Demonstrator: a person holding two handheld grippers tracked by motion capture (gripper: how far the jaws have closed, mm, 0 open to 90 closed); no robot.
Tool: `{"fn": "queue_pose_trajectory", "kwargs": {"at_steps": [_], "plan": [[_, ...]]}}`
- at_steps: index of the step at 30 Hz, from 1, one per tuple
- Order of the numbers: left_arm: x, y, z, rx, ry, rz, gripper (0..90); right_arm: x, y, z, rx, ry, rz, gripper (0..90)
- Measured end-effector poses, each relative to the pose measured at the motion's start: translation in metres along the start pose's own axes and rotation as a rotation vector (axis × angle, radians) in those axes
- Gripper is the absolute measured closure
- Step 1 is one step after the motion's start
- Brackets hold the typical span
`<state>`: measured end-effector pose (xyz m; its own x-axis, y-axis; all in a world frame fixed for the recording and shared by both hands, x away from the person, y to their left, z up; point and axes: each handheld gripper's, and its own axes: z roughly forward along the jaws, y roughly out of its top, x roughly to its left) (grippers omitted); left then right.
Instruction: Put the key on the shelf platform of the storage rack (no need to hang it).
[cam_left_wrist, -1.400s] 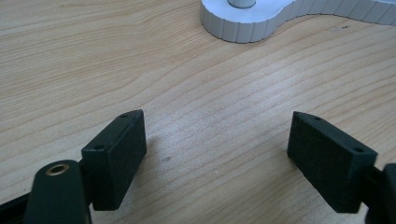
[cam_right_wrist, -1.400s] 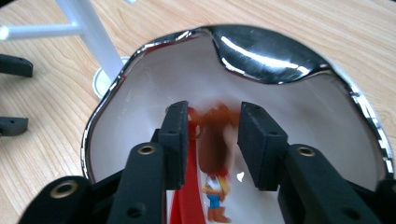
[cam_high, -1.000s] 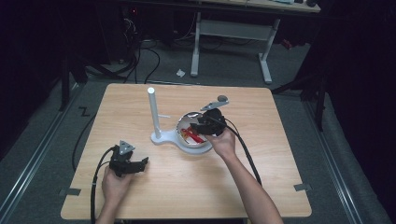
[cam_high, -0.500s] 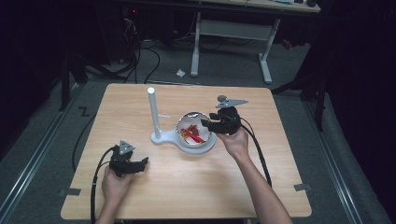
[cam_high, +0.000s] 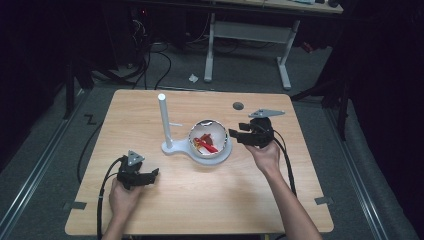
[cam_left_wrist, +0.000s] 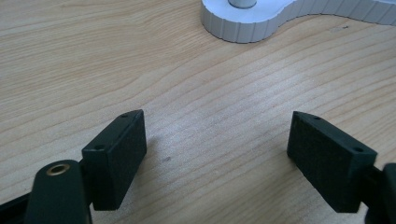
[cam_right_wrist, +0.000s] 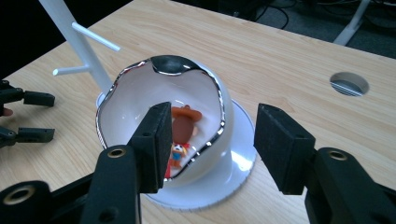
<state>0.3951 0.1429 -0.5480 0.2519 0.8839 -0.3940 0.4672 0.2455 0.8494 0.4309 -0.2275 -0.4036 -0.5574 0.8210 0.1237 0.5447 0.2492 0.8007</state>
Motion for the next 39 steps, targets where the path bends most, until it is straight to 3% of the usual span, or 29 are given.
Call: {"fn": "queue_pose_trajectory", "kwargs": {"at_steps": [8,20,27,33,39], "plan": [[0.000,0.000,0.000,0.000,0.001,0.000,20.1,-0.015,-0.013,-0.023,-0.031,-0.024,0.054,46.6],[0.000,0.000,0.000,-0.001,0.001,-0.001,20.1,-0.023,-0.025,-0.056,-0.053,-0.065,0.057,46.9],[0.000,0.000,0.000,-0.001,0.001,-0.001,20.1,-0.024,-0.033,-0.065,-0.060,-0.079,0.052,47.0],[0.000,0.000,0.000,-0.001,0.001,-0.001,20.0,-0.032,-0.047,-0.068,-0.048,-0.087,0.097,47.0],[0.000,0.000,0.000,0.000,0.001,-0.001,20.0,-0.036,-0.057,-0.076,-0.057,-0.102,0.106,47.0]]}}
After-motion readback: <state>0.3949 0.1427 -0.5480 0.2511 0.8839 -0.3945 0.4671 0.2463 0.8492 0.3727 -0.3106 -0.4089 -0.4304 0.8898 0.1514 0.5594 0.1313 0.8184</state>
